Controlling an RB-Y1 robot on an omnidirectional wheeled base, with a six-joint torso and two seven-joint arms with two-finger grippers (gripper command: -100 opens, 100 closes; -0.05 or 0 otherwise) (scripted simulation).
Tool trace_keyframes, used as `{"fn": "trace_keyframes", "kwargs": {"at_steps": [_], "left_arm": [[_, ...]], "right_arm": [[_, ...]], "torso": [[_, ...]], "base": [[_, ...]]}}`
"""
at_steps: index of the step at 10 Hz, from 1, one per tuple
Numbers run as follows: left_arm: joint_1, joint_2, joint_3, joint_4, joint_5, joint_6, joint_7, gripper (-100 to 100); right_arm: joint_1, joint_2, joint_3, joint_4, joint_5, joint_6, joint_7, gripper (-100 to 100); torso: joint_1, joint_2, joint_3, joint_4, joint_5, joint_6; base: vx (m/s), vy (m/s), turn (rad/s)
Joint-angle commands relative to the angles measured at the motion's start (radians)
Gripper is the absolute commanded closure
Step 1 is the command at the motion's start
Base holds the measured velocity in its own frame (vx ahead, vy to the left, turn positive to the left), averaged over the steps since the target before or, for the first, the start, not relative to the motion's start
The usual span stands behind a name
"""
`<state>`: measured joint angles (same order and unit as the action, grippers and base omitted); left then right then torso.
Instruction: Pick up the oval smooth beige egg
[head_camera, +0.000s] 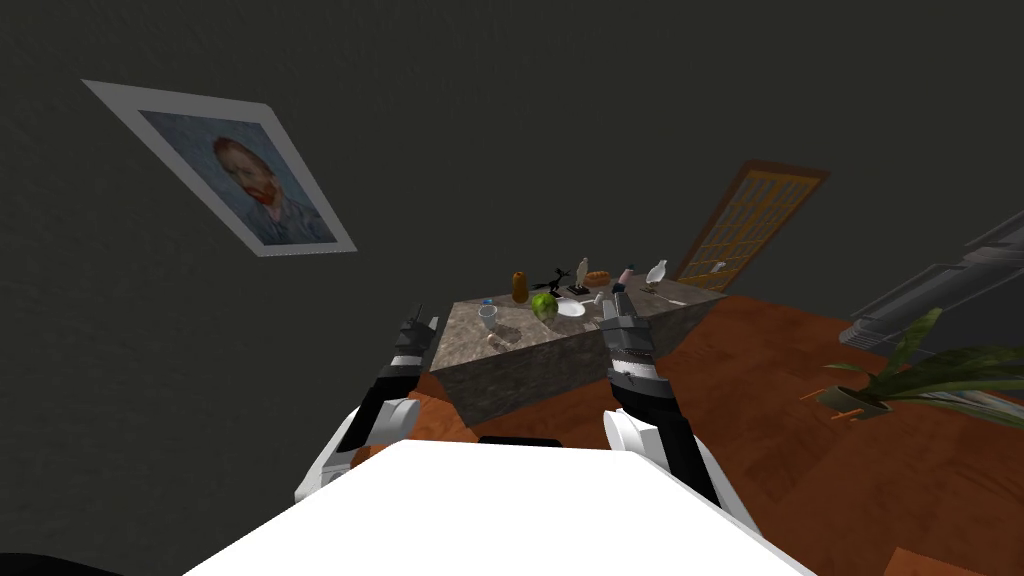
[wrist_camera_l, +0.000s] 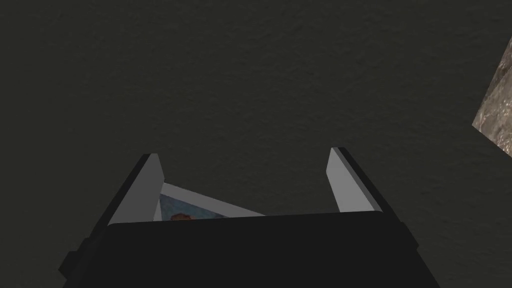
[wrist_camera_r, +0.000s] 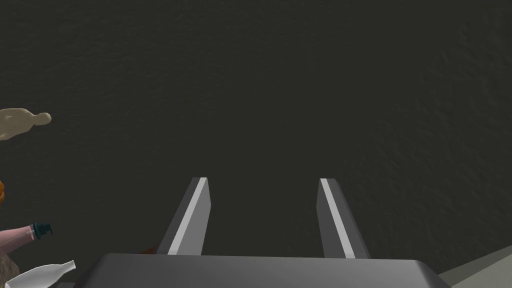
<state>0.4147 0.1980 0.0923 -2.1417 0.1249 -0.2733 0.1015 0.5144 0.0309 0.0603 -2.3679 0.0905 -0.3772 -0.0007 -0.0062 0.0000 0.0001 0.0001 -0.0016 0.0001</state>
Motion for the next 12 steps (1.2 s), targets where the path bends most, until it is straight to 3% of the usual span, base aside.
{"fn": "trace_keyframes", "kwargs": {"at_steps": [1,2,3,4,7,8,10,11,12], "left_arm": [[-0.007,0.022,0.022,0.011,0.015,0.050,0.017,-100],[-0.007,0.022,0.022,0.011,0.015,0.055,0.017,-100],[-0.011,0.043,0.043,0.024,0.030,0.097,0.034,-100],[-0.011,0.043,0.043,0.024,0.030,0.099,0.034,-100],[-0.019,0.086,0.086,0.053,0.060,0.184,0.068,-100],[-0.019,0.086,0.086,0.053,0.060,0.192,0.068,-100],[-0.025,0.132,0.129,0.086,0.092,0.263,0.104,-100],[-0.025,0.132,0.129,0.086,0.092,0.288,0.104,-100],[-0.027,0.155,0.151,0.105,0.108,0.319,0.122,-100]], "right_arm": [[0.000,0.000,0.000,0.000,0.000,0.000,0.000,0],[0.000,0.000,0.000,0.000,0.000,0.000,0.000,0],[0.000,0.000,0.000,0.000,0.000,0.000,0.000,0],[0.000,0.000,0.000,0.000,0.000,0.000,0.000,0],[0.000,0.000,0.000,0.000,0.000,0.000,0.000,0],[0.000,0.000,0.000,0.000,0.000,0.000,0.000,0],[0.000,0.000,0.000,0.000,0.000,0.000,0.000,0],[0.000,0.000,0.000,0.000,0.000,0.000,0.000,0],[0.000,0.000,0.000,0.000,0.000,0.000,0.000,0]], "torso": [[0.000,0.000,0.000,0.000,0.000,0.000],[-0.001,-0.001,0.000,0.000,0.000,0.000],[-0.001,-0.001,0.000,0.000,0.000,0.000],[-0.001,0.000,0.000,0.000,0.000,0.000],[-0.001,0.000,0.000,0.000,0.000,0.000],[-0.002,-0.001,-0.001,0.000,0.000,0.000],[-0.002,0.000,0.000,0.000,0.000,0.000],[-0.004,0.000,0.000,0.000,-0.001,0.000],[-0.003,-0.001,0.000,0.000,-0.001,0.000]], "base": [[0.016,-0.121,-0.032],[0.007,-0.104,-0.003],[-0.009,-0.115,-0.026],[-0.010,-0.104,-0.004],[0.010,-0.124,-0.023],[0.016,-0.113,0.000],[0.000,-0.143,-0.031],[0.017,-0.137,-0.006],[0.036,-0.155,-0.030]]}}
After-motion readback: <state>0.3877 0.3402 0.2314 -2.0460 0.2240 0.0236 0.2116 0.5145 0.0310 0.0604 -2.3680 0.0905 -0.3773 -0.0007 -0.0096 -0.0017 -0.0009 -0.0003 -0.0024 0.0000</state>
